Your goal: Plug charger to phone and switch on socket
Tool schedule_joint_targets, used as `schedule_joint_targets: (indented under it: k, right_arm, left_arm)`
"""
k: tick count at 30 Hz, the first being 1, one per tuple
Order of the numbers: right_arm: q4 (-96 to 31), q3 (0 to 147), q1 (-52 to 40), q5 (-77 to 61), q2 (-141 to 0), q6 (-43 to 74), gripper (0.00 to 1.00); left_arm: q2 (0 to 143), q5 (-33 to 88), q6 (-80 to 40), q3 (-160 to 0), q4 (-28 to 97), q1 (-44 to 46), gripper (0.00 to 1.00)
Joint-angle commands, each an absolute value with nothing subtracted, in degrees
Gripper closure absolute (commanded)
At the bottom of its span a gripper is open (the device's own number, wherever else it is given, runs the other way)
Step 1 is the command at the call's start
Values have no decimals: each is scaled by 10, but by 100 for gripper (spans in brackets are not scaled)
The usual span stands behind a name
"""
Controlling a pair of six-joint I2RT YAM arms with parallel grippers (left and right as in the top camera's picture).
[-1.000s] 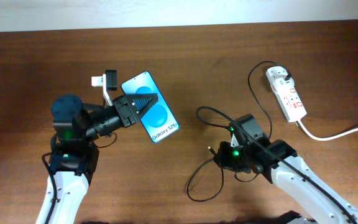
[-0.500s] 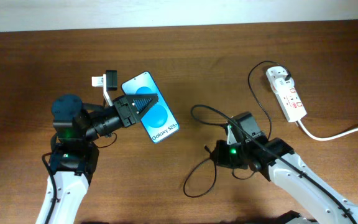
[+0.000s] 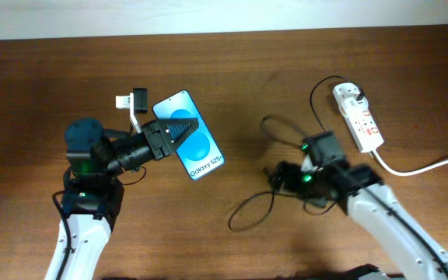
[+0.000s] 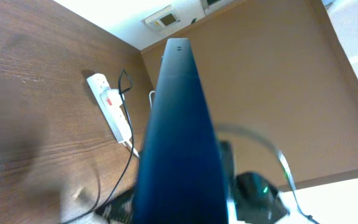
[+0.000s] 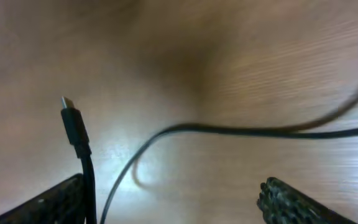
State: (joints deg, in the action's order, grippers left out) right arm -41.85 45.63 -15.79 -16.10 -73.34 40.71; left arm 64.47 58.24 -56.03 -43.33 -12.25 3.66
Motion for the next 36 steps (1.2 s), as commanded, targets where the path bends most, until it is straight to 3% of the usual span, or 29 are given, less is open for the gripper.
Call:
schedule_joint_targets:
  k: [1,4,7,15,18,25,33,36]
  right_arm:
    - [-493,542,-76,-234,-724,447,0]
    - [-604,577,-21,-349,-724,418,2]
    - [-668,568,-22,-259,-724,382,2]
    - [-622,537,-23,-195,-728,371,1]
    - [-614,482,-33,-195,-728,416,16]
    - [-428,341,-77,-203,-728,440,24]
    - [-336,291,-107,-170,-728,441,30]
    - [-325,277,-153,-114,-728,510,35]
  left_arm:
    - [641,593,-563,-440,-128,35,100]
    - [641,594,-563,-440,-128,35,100]
    - [641,594,-563,-440,-128,35,100]
    - [641,594,-563,-440,-128,35,100]
    - [641,594,-563,-440,-128,35,100]
    - [641,596,-563,-440,-128,35,100]
    - [641,598,-563,-440,-128,35,100]
    - [641,598,-564,-440,-128,35,100]
